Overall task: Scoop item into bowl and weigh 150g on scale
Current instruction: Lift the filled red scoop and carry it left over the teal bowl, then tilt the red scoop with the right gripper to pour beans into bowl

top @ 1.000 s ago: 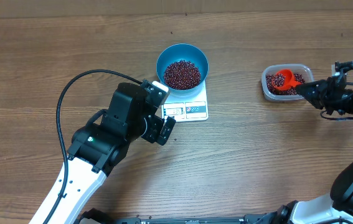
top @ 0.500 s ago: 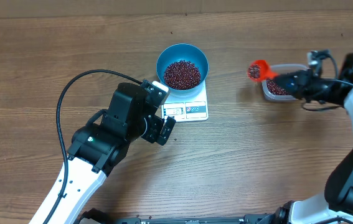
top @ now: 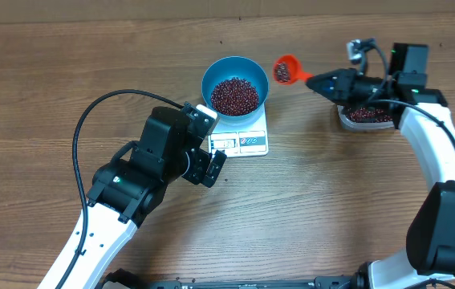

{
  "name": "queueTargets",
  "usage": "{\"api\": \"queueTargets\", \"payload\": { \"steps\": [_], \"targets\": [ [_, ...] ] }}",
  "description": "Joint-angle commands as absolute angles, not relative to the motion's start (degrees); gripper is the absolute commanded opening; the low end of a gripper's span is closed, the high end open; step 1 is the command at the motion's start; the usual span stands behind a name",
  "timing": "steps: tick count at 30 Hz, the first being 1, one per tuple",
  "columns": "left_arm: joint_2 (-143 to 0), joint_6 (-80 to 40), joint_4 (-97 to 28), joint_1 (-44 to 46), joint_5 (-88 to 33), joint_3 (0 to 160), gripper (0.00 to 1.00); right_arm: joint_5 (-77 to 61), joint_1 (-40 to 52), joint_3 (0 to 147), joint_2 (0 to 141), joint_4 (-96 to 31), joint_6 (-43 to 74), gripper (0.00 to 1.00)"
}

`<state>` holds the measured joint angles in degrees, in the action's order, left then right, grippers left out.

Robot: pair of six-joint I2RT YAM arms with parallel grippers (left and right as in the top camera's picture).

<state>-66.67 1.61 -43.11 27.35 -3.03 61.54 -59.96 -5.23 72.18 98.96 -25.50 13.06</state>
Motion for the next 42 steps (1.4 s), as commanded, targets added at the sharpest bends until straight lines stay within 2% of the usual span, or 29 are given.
{"api": "queueTargets", "payload": {
  "steps": [1,10,17,34,42],
  "targets": [
    [-67.07,1.1,-43.09,27.51,-3.9,62.89,1.0,-57.8,-1.89,72.38,99.13,-21.69,16.78,0.04],
    [-67.07,1.1,-43.09,27.51,-3.9,62.89,1.0,-49.3,4.73,72.38,99.13,-15.62,17.74,0.04],
    [-67.07,1.08,-43.09,27.51,-3.9,62.89,1.0,-41.34,9.74,72.36,99.13,-14.74,11.29,0.04],
    [-67.07,1.1,-43.09,27.51,-3.9,62.89,1.0,-40.77,10.2,72.38,99.13,-14.39,-13.04,0.04],
    [-67.07,1.08,-43.09,27.51,-3.9,62.89,0.99,-35.64,10.2,72.38,99.13,-14.17,-15.38,0.04]
  ]
}}
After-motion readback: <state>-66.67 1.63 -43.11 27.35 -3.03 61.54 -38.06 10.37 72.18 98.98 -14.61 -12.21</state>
